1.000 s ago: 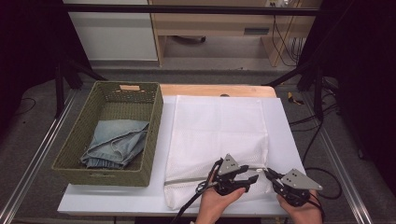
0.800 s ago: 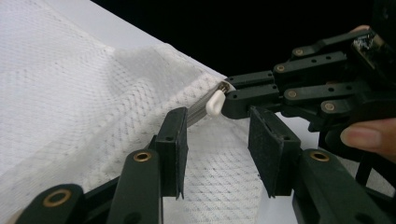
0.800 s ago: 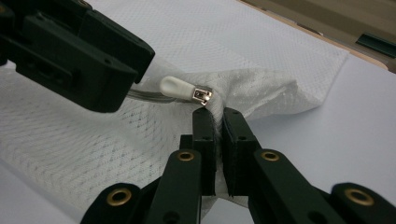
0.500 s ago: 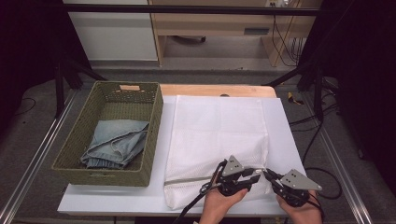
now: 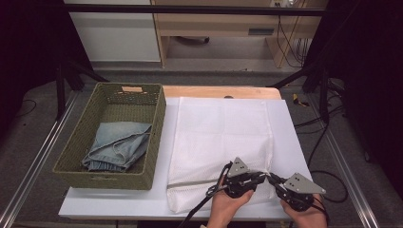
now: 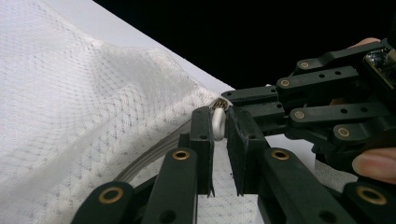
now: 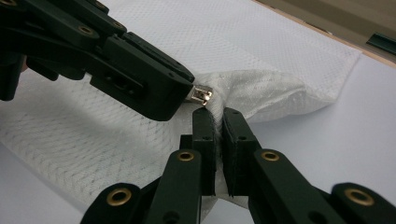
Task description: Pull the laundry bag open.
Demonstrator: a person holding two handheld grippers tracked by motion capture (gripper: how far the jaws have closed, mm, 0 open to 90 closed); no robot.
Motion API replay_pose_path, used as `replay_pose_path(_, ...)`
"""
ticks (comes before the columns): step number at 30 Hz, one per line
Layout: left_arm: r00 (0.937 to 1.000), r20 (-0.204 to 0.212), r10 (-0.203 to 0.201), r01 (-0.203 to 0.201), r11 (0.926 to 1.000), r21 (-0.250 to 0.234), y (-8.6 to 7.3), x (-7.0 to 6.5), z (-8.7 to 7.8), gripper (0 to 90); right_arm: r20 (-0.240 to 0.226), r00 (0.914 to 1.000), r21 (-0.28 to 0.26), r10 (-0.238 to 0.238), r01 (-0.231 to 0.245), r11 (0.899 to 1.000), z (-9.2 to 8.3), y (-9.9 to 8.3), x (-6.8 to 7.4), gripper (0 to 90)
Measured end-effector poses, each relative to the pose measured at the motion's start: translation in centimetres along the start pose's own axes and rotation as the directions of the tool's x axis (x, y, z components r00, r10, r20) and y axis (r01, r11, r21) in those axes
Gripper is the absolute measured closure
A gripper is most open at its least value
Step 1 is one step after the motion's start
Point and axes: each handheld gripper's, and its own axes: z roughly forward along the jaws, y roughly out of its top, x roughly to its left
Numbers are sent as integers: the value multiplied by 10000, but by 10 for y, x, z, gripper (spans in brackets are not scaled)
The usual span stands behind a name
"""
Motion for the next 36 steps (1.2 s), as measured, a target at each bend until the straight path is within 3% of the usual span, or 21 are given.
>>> replay_pose_path(17, 9999, -38, -96, 96, 9999, -109, 2, -3, -3, 860, 15, 9999, 60, -129, 129, 9999, 0, 3, 3, 851)
replay_pose_path(30, 9999, -84, -100, 99, 9999, -76, 1, -4, -3, 863, -44, 10000, 125, 5, -4, 9999, 0, 3, 3, 851)
replay_pose_path(36, 9998, -119, -179, 178, 9998, -94, 2, -5, -4, 865, -65, 9995, 287, 300, -298, 9991, -1, 4, 3, 849)
